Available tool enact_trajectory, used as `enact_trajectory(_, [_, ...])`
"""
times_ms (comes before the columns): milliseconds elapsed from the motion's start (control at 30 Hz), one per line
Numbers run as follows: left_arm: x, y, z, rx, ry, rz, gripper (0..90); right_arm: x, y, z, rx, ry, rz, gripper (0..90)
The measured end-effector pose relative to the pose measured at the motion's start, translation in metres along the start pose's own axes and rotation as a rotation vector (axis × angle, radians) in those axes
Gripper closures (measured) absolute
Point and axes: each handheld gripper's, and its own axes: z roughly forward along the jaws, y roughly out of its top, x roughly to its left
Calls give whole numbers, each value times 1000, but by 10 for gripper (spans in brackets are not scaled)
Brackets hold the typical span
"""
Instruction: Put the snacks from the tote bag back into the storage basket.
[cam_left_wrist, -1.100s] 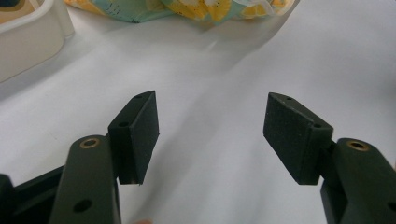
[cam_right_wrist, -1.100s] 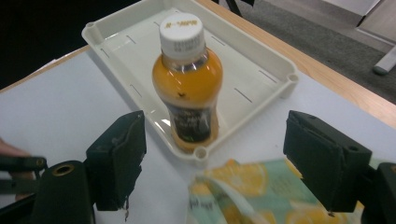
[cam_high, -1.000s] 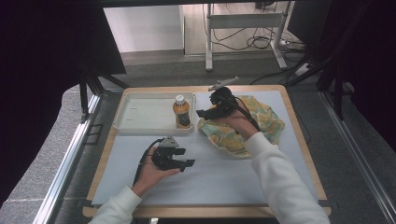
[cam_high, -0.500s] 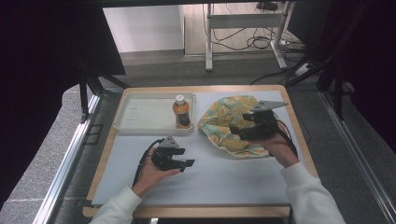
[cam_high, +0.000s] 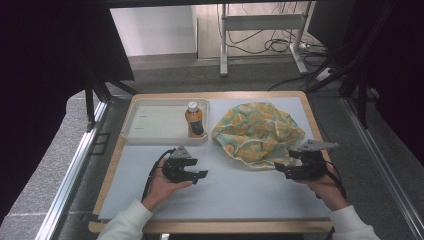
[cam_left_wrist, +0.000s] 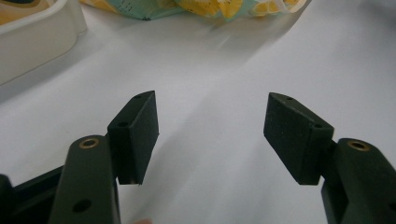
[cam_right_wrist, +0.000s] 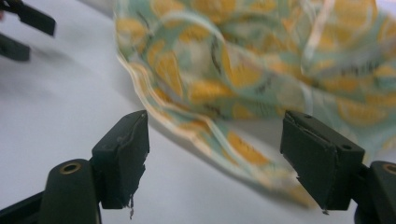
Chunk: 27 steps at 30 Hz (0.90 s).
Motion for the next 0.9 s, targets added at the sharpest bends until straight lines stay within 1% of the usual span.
enact_trajectory(100, [-1,0,-1,-6,4,0,351,-1,-10,3,15,-2,6,242])
enact_trajectory(200, [0,0,-2,-10,7,1,351,-1,-15,6,22,-8,11,242])
enact_trajectory(267, [0,0,-2,-11,8,-2,350,0,-16,6,17,-9,15,243])
enact_trajectory(333, [0,0,-3,-15,8,-3,350,0,-15,4,4,-4,11,261])
enact_trajectory(433, [-1,0,-3,-19,9,0,349,2,-15,3,-12,-3,1,264])
enact_trajectory(467, [-1,0,-3,-21,9,-1,349,2,-15,3,-18,-1,4,264])
enact_trajectory(667, [-1,0,-3,-23,11,-1,347,2,-17,4,-17,-6,9,264])
enact_trajectory(833, [0,0,-3,-18,12,-2,345,1,-17,4,-23,-1,10,262])
enact_trajectory(900, [0,0,-3,-19,13,3,344,0,-17,3,-27,-4,13,260])
